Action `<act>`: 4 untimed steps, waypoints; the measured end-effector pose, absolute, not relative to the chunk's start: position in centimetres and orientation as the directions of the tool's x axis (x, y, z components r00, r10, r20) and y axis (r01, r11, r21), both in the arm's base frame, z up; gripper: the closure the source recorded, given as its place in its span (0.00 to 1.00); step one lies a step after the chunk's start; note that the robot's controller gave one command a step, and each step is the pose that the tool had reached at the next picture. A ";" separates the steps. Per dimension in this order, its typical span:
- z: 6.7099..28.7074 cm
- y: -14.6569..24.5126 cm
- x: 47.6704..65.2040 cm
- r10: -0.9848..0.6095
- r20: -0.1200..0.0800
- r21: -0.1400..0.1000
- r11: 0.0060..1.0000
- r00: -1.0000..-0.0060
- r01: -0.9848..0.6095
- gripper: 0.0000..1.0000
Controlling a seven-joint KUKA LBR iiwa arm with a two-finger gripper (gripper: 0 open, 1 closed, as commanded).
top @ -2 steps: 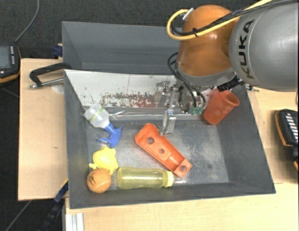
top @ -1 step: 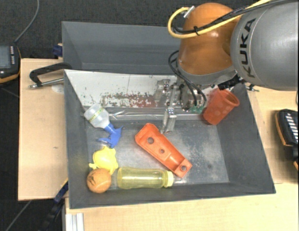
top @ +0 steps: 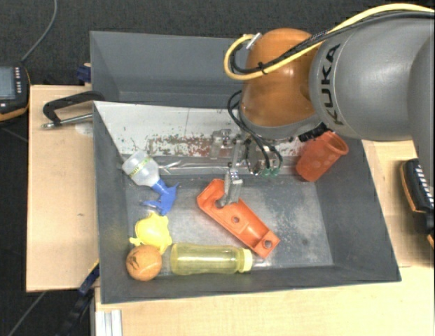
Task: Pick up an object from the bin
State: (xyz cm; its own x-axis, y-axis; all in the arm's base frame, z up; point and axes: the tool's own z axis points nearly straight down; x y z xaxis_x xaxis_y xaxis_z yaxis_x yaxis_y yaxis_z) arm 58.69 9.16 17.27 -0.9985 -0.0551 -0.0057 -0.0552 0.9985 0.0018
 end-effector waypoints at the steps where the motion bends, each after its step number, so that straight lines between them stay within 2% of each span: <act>1: 11.7 11.8 58.8 -0.111 -0.004 0.002 0.994 -0.994 -0.111 0.00; 2: 10.8 7.2 57.4 -0.038 -0.005 0.005 0.999 -0.999 -0.038 0.00; 3: 13.4 9.0 56.1 0.152 -0.009 0.008 0.988 -0.988 0.152 1.00; 4: 13.3 8.8 56.1 0.153 -0.009 0.006 0.988 -0.988 0.153 0.00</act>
Offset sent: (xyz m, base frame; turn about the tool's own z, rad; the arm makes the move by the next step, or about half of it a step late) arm -0.0206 -0.0530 -0.0696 0.0612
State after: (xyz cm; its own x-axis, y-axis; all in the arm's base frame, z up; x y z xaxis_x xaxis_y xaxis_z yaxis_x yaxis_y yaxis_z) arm 56.08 8.80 13.32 -0.9881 0.1535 -0.0087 0.1534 0.9881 0.0062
